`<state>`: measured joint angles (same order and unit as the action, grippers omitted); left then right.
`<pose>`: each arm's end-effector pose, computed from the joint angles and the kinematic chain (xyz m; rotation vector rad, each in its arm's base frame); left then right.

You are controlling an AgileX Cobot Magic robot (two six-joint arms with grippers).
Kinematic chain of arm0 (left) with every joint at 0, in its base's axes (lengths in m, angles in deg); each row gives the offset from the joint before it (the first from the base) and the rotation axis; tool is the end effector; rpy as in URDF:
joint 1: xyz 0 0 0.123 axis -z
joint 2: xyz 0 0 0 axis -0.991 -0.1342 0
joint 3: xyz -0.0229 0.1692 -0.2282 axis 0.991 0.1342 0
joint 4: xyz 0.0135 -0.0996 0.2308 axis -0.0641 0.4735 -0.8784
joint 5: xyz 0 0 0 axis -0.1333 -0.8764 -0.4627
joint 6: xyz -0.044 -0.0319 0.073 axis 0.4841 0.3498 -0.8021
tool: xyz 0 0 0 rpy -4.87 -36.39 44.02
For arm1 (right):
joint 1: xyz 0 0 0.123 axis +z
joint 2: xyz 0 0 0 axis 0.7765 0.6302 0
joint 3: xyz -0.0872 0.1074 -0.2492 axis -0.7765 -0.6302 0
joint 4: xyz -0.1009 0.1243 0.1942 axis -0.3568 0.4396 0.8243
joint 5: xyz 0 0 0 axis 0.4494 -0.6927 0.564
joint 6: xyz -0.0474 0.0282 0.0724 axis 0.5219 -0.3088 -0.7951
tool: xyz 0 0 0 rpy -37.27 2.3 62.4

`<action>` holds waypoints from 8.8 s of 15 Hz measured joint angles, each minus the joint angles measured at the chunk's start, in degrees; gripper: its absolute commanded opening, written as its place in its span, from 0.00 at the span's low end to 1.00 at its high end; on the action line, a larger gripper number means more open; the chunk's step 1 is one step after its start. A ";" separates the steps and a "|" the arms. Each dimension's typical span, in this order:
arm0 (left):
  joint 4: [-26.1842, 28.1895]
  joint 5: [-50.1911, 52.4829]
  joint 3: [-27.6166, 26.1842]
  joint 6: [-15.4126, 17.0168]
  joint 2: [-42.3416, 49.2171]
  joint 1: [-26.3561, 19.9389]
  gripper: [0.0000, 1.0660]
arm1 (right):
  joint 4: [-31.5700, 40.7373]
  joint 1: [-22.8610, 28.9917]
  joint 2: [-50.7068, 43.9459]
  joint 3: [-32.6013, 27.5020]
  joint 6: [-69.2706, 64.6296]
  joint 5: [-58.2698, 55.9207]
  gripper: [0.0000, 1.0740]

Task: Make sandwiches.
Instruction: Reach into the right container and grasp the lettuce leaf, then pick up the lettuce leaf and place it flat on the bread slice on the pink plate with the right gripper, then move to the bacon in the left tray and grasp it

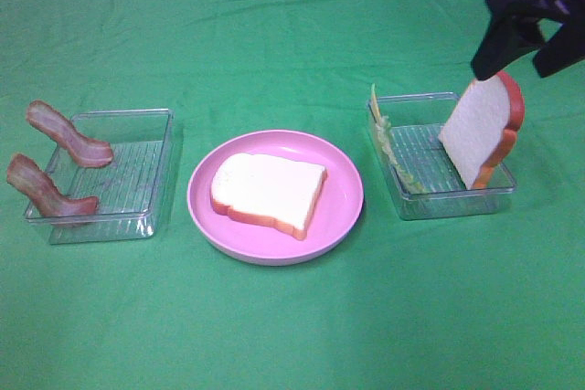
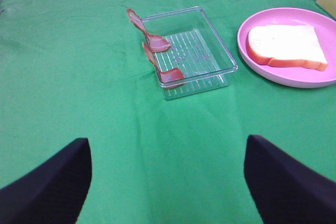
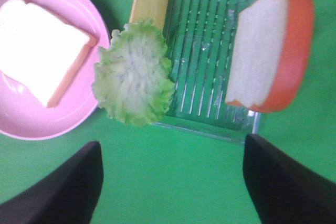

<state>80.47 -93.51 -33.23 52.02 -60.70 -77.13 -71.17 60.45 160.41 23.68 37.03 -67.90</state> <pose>-0.0063 -0.0063 0.2781 0.1898 2.0243 -0.1009 0.3235 0.0724 0.2902 -0.3722 2.7135 0.2997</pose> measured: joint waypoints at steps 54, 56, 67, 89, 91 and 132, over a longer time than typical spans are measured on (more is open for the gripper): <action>0.00 0.06 0.00 0.00 0.00 0.00 0.72 | 43.77 19.31 31.80 8.19 18.79 7.96 0.00; 0.00 0.06 0.00 0.00 0.00 0.00 0.72 | 40.05 19.31 32.09 8.19 16.27 11.97 0.00; 0.00 0.06 0.00 0.00 0.00 0.00 0.72 | 15.18 19.19 32.09 8.19 -3.61 19.94 0.53; 0.00 0.06 0.00 0.00 0.00 0.00 0.72 | -9.63 19.19 -20.51 -6.47 -9.97 -13.18 0.68; 0.00 0.06 0.00 0.00 0.00 0.00 0.72 | -9.57 19.19 -28.88 -14.27 -10.03 -13.29 0.68; -6.02 0.29 -42.34 16.27 -99.69 0.00 0.72 | -10.77 19.19 -92.07 -45.44 -6.53 -5.90 0.68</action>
<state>74.45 -93.22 -75.58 68.29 -160.40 -77.13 -81.94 79.64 68.34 -21.76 30.50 -73.80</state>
